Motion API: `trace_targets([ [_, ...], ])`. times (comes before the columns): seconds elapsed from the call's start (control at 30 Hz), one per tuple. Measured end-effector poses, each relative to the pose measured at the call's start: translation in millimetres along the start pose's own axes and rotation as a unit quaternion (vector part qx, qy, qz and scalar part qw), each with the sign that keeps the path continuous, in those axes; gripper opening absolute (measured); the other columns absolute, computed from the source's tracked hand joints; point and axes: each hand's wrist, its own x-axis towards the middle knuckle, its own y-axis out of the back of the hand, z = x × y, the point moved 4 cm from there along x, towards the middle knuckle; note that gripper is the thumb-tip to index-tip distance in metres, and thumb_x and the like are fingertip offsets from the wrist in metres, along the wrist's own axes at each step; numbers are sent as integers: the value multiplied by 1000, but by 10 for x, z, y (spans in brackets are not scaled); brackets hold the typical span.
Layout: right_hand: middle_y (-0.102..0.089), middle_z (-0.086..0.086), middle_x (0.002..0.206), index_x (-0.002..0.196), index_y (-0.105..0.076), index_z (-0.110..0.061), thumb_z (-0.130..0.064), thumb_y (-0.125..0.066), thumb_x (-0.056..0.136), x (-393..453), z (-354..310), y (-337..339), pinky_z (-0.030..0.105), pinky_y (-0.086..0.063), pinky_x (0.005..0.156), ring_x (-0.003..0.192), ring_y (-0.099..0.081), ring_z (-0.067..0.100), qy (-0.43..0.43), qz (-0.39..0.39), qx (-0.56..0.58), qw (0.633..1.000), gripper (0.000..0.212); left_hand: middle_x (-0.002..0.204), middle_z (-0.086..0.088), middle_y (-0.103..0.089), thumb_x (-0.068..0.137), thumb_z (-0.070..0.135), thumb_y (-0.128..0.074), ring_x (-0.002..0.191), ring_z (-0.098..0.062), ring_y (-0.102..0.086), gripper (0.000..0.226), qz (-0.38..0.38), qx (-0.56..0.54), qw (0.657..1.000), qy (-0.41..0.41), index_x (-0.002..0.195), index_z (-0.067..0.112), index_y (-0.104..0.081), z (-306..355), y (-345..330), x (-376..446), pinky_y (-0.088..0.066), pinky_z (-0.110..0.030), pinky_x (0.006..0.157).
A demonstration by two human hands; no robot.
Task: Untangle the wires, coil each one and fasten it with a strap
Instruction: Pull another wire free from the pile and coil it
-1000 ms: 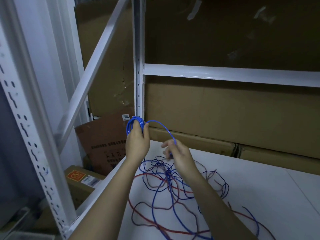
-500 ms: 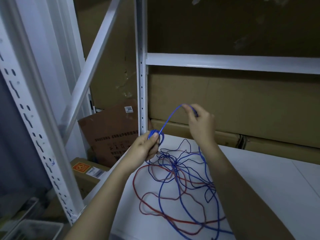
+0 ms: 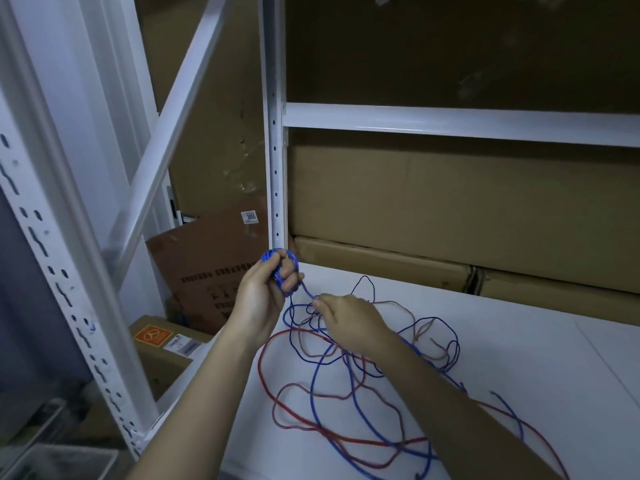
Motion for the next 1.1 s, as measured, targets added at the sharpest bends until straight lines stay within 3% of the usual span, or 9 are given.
trace_targets([
  [0.1,-65,15,92,115,-53,-12,-32,-31,104,-144,-27,-65,34,-38,65,84,-59,34,31,12,10,999,31,60,3,-48,105,13,-29,49,-10,-42,28,90,-35,995,-14,81,11,-43,-59,124,110,-36,-29,74],
  [0.23,-65,11,85,110,-58,-12,-30,-37,103,-336,22,-69,30,-33,62,74,-55,26,63,38,69,995,28,66,8,-64,104,15,-34,67,-12,-57,19,172,176,967,-67,89,19,-44,-71,294,161,-39,-34,87],
  [0.3,-65,2,79,111,-61,-12,-27,-42,102,-390,28,-85,27,-34,62,70,-54,20,85,30,92,992,26,85,4,-65,103,13,-36,70,-5,-63,14,116,327,933,-91,92,22,-40,-111,263,123,-44,-28,82],
  [0.43,-60,-19,70,103,-65,-11,-12,-47,99,-326,141,25,15,-38,65,68,-54,-2,69,48,194,977,19,83,-2,-63,101,33,-40,71,-15,-63,16,-72,646,760,21,99,17,-37,-428,267,-7,-48,-35,65],
  [0.57,-67,-5,84,92,-67,-19,-28,-55,95,-306,288,68,35,-49,76,79,-59,7,25,11,196,980,15,63,9,-38,80,71,-51,52,-1,-38,49,-173,644,741,79,76,23,-39,-540,276,-218,-31,-18,50],
  [0.63,-66,-4,104,102,-67,-26,-48,-62,87,-412,398,-39,40,-47,90,100,-59,14,0,-67,135,989,27,67,10,-39,64,85,-53,56,-1,-37,64,-241,664,691,152,78,23,-44,-605,329,-342,-31,-16,53],
  [0.77,6,-7,160,146,-15,-49,-79,-60,65,-773,646,-473,53,10,114,146,12,22,3,-256,-88,963,98,82,9,-48,58,77,-69,69,-9,-43,73,-298,743,531,278,100,23,-43,-901,565,-629,-38,-24,59],
  [0.87,26,-12,156,146,-1,-52,-77,-62,67,-814,792,-633,51,11,115,142,27,21,-14,-302,-60,951,103,83,7,-53,62,68,-74,72,-10,-49,67,-265,745,552,265,99,24,-40,-1054,569,-646,-38,-23,55],
  [1.1,6,-4,161,149,-23,-38,-68,-58,79,-346,1132,-630,41,-7,119,148,5,20,-23,-214,-51,975,84,92,0,-49,76,56,-71,82,-18,-48,58,-228,750,589,197,102,15,-39,-1151,490,-235,-37,-26,65],
])
